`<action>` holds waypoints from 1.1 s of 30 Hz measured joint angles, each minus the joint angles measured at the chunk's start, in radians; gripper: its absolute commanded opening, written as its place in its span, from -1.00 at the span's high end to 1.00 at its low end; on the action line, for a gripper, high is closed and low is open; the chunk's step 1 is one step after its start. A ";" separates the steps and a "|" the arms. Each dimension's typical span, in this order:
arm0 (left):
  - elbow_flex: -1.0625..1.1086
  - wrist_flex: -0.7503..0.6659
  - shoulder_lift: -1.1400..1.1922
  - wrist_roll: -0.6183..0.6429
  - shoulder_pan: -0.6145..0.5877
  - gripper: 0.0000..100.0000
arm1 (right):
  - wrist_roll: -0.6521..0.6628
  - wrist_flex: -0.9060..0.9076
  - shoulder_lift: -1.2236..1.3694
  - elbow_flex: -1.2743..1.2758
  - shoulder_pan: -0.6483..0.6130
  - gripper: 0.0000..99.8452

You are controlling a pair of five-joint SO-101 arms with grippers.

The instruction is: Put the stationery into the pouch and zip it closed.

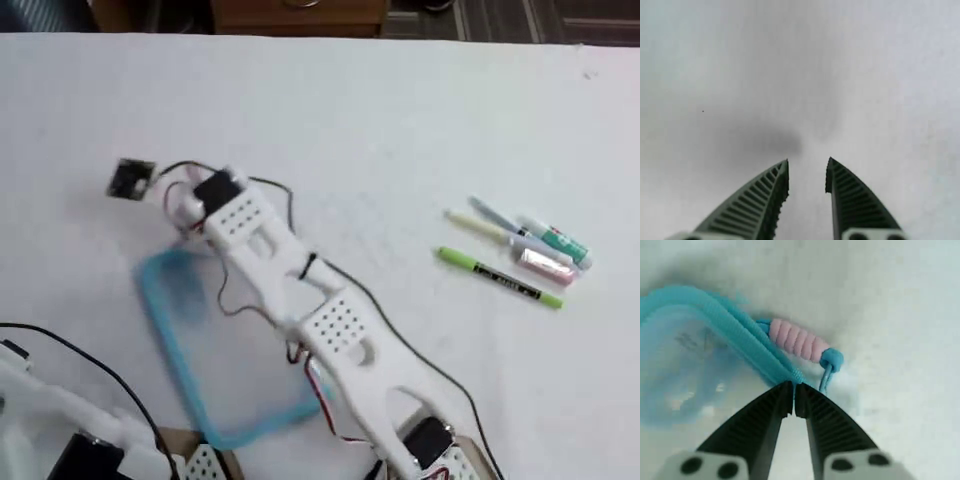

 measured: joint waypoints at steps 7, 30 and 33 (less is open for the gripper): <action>0.000 0.000 0.000 0.000 0.000 0.71 | 0.255 0.091 -0.110 0.025 0.060 0.84; 0.000 0.000 0.000 0.000 0.000 0.71 | 0.301 0.060 -0.032 0.011 0.057 0.49; 0.000 0.000 0.000 0.000 0.000 0.71 | 0.316 0.064 -0.032 0.012 0.055 0.49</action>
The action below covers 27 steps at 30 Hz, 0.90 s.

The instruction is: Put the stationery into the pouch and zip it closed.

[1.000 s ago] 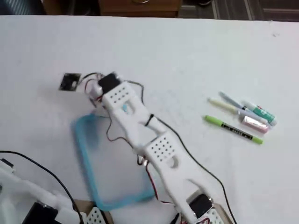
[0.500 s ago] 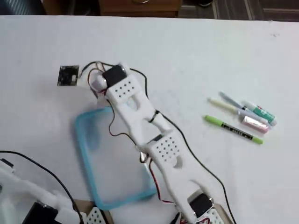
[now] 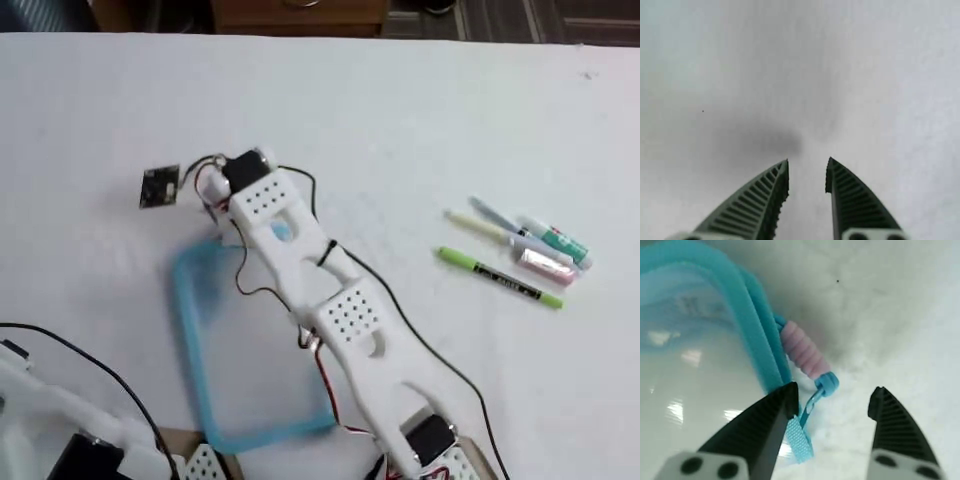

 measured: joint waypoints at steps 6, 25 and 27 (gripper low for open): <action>0.000 0.000 0.000 0.000 0.000 0.71 | 0.135 0.000 -0.012 0.109 -0.052 0.54; 0.003 0.000 0.000 0.000 -0.002 0.71 | 0.118 0.018 -0.034 0.052 -0.044 0.96; 0.003 0.000 0.000 0.000 0.000 0.71 | 0.107 0.026 -0.034 0.018 -0.040 0.94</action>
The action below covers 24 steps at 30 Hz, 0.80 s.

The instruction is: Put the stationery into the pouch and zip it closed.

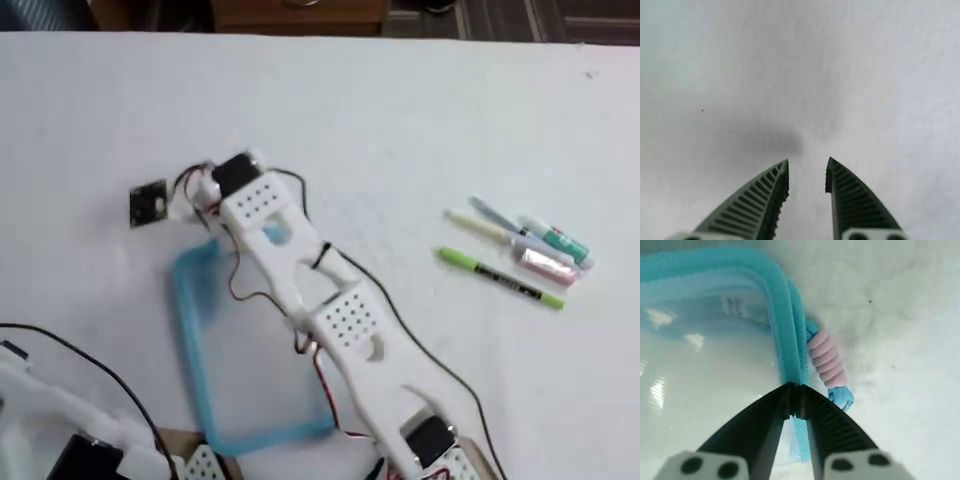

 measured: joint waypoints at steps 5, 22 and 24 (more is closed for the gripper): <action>0.000 0.000 0.000 0.000 0.000 0.71 | -0.029 -0.003 0.008 -0.012 0.003 0.61; 0.000 0.000 0.000 -0.058 0.000 0.71 | -0.015 -0.198 0.100 -0.025 0.003 0.61; 0.000 0.000 0.000 -0.058 0.000 0.71 | 0.012 -0.227 0.100 -0.020 0.018 0.67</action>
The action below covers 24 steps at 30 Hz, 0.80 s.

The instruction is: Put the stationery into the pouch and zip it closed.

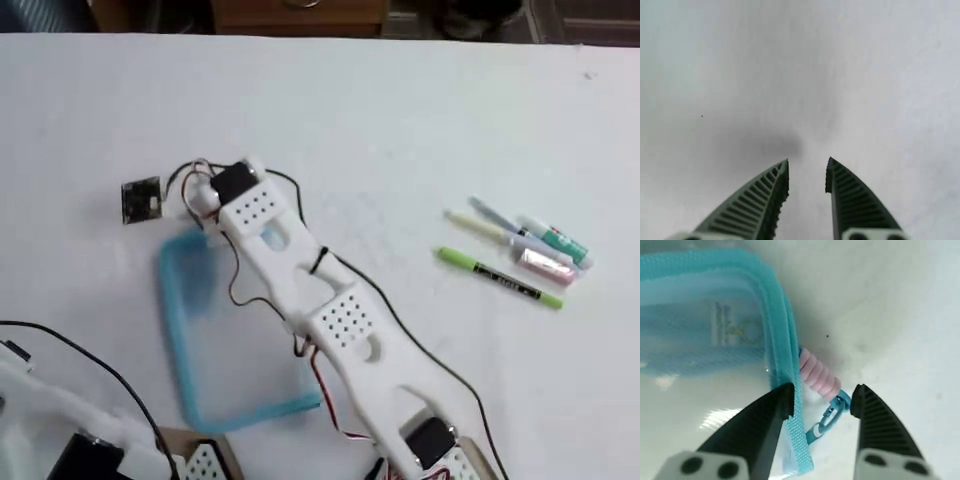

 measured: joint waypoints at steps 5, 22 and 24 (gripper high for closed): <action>0.000 0.000 0.000 -0.002 0.020 0.71 | 0.135 0.015 0.005 0.002 0.014 0.83; 0.000 0.000 0.000 -0.002 0.017 0.71 | 0.244 0.224 -0.227 0.419 0.222 0.96; 0.000 0.000 0.000 -0.002 0.017 0.71 | 0.249 0.224 -0.315 0.566 0.230 0.96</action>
